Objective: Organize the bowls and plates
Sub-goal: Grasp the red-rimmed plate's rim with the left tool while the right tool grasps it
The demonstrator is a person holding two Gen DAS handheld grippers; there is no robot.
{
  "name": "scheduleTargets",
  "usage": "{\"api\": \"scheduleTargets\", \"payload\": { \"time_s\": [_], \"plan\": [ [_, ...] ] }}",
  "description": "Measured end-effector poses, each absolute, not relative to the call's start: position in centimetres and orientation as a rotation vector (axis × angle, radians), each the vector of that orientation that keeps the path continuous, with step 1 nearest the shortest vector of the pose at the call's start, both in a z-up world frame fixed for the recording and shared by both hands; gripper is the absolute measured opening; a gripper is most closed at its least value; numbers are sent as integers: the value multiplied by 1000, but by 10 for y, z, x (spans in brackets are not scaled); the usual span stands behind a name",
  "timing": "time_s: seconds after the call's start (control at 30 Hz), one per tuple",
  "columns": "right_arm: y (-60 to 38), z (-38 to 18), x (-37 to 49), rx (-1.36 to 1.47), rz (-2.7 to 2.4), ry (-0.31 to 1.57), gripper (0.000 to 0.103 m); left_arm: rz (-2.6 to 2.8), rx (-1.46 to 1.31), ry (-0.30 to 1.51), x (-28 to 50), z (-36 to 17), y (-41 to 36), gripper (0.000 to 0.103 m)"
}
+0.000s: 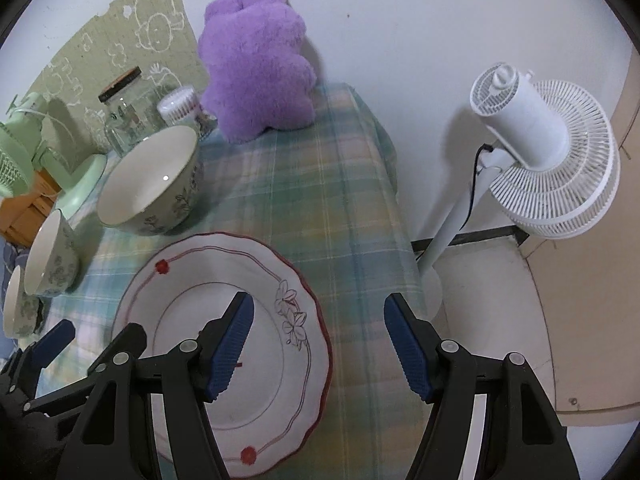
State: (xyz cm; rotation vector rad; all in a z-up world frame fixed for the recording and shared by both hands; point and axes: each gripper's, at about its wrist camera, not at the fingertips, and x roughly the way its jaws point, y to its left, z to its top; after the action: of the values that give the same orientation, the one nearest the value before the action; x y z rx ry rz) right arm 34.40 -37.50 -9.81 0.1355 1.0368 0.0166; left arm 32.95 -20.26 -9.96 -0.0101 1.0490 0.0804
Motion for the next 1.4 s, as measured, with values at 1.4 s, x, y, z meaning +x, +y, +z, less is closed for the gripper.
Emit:
{"api": "scheduleTargets", "payload": {
  "time_s": [1.4],
  "plan": [
    [-350, -130, 356, 22, 68, 1120, 44, 52, -1, 1090, 342, -123, -208, 56]
  ]
}}
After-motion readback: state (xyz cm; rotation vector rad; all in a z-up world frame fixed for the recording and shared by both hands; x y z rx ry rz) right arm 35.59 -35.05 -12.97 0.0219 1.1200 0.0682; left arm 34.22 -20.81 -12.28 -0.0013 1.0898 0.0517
